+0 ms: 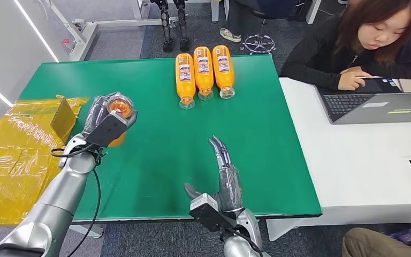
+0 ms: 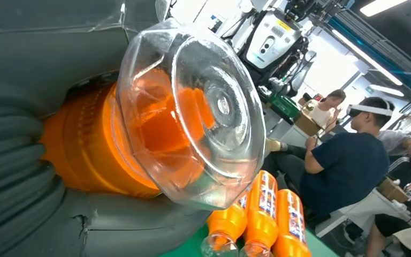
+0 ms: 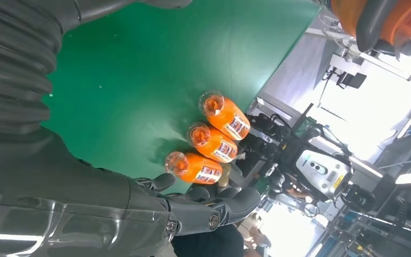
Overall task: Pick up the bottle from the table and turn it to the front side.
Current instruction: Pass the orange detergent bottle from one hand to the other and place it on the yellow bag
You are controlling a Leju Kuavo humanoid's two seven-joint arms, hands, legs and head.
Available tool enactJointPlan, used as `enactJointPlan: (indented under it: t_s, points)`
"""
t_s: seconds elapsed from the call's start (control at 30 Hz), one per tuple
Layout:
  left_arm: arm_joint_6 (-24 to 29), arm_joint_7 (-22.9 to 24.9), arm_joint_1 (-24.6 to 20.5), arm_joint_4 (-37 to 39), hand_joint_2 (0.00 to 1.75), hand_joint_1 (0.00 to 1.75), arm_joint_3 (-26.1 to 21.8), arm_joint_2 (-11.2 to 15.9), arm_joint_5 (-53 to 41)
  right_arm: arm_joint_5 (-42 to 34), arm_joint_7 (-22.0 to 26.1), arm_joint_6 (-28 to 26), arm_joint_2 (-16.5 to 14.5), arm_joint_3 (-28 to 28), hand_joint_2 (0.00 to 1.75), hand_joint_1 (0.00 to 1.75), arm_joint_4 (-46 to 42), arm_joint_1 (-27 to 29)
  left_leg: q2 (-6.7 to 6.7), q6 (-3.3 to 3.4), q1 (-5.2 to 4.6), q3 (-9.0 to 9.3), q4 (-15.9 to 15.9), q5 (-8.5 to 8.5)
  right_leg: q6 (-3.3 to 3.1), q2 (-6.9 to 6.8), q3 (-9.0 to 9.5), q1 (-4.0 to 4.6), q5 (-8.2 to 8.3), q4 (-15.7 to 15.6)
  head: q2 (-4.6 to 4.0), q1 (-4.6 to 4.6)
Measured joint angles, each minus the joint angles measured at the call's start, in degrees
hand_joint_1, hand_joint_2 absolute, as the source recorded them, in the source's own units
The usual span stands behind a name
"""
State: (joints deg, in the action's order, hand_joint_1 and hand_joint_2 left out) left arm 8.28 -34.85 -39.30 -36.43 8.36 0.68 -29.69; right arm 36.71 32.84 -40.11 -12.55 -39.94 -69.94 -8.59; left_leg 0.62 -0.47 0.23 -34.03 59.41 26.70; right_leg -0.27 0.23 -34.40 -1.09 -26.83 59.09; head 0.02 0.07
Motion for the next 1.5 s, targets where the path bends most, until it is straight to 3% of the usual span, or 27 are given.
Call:
enactJointPlan:
  t_s: [0.33,0.63,0.8,1.07,1.43,1.5]
  points:
    - [3.1,3.2,-0.9,2.3,1.75,1.75,0.9,1.7,-6.0,-0.2,0.6,0.0,0.0,0.3,1.75,0.00,0.2,0.0,0.00,0.00,0.01,0.00,0.0,0.00,0.00,0.00,-0.01,0.01,0.00,0.0,0.00,0.00]
    - [8.6,20.8,-2.8,7.5,1.75,1.75,9.5,6.2,-31.0,-1.7,0.8,0.0,0.0,0.9,1.75,0.00,0.9,-0.1,-0.05,-0.01,0.01,0.00,0.0,0.00,-0.01,0.03,-0.01,0.01,0.00,0.0,0.00,0.00]
    - [8.0,28.0,-2.3,10.6,1.75,1.75,13.2,9.4,-36.9,-2.3,0.9,0.0,0.0,0.9,1.75,0.00,1.3,0.0,-0.08,-0.01,0.03,-0.01,0.0,0.00,-0.01,0.08,-0.03,0.03,0.00,0.0,0.00,0.01]
    - [7.8,31.3,0.4,13.4,1.75,1.75,13.9,12.7,-39.6,-2.6,0.8,0.0,0.0,0.9,1.75,0.00,1.6,0.4,-0.12,-0.01,0.04,-0.03,0.0,0.00,-0.02,0.09,-0.08,0.03,-0.01,0.0,0.00,0.02]
    - [7.3,32.1,1.0,14.6,1.75,1.75,13.9,14.1,-40.2,-3.1,0.9,0.0,0.1,0.9,1.75,0.00,2.0,0.9,-0.12,-0.01,0.03,-0.03,0.0,0.00,-0.03,0.11,-0.08,0.03,0.00,0.0,0.00,0.01]
    - [7.1,32.1,1.2,14.8,1.75,1.67,14.0,14.3,-40.4,-3.2,1.1,0.0,0.1,0.9,1.75,0.00,2.1,1.0,-0.11,-0.01,0.04,-0.04,0.0,0.00,-0.03,0.10,-0.08,0.03,0.00,0.0,0.00,0.01]
